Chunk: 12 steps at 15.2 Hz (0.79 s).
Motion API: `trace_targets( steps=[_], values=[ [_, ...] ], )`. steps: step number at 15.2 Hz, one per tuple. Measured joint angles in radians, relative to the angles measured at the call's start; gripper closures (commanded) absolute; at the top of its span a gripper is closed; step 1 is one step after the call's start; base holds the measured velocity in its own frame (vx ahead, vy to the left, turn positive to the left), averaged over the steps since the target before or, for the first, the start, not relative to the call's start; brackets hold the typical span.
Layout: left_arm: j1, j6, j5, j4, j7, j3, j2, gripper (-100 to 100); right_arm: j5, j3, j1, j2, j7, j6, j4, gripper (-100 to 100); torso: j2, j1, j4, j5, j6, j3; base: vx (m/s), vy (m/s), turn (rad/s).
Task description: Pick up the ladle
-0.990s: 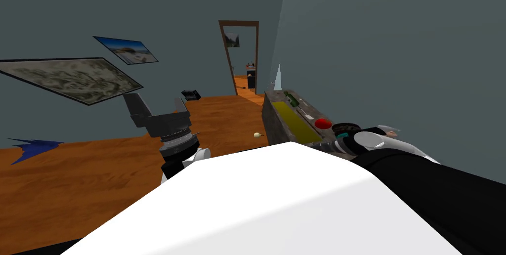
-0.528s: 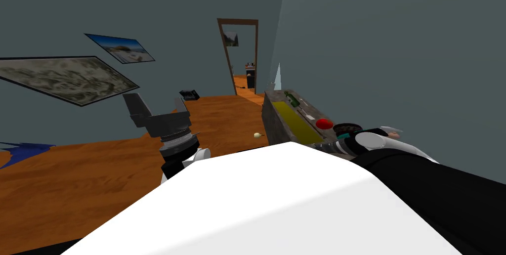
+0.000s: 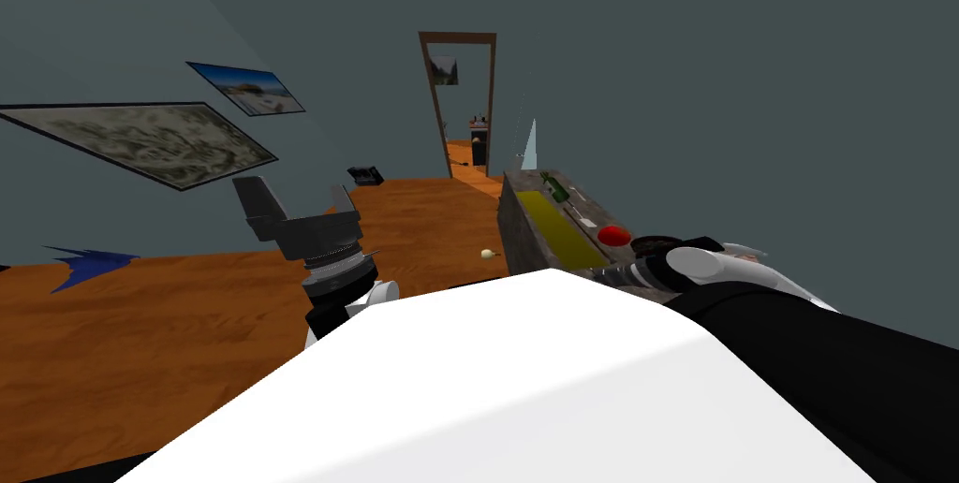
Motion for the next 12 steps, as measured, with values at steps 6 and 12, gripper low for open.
trace_targets(
  steps=[6,12],
  values=[
    [0.000,0.000,0.000,0.000,0.000,0.000,0.000,0,0.004,0.023,0.010,-0.022,-0.111,-0.006,-0.070,100,0.001,0.001,0.000,0.001,0.000,0.001,-0.065,-0.050,0.078],
    [0.000,0.000,0.000,0.000,0.000,0.000,0.000,0,0.008,0.046,0.020,-0.045,-0.224,-0.012,-0.140,100,0.001,0.003,0.001,0.002,0.001,0.001,-0.057,-0.041,0.066]
  ],
)
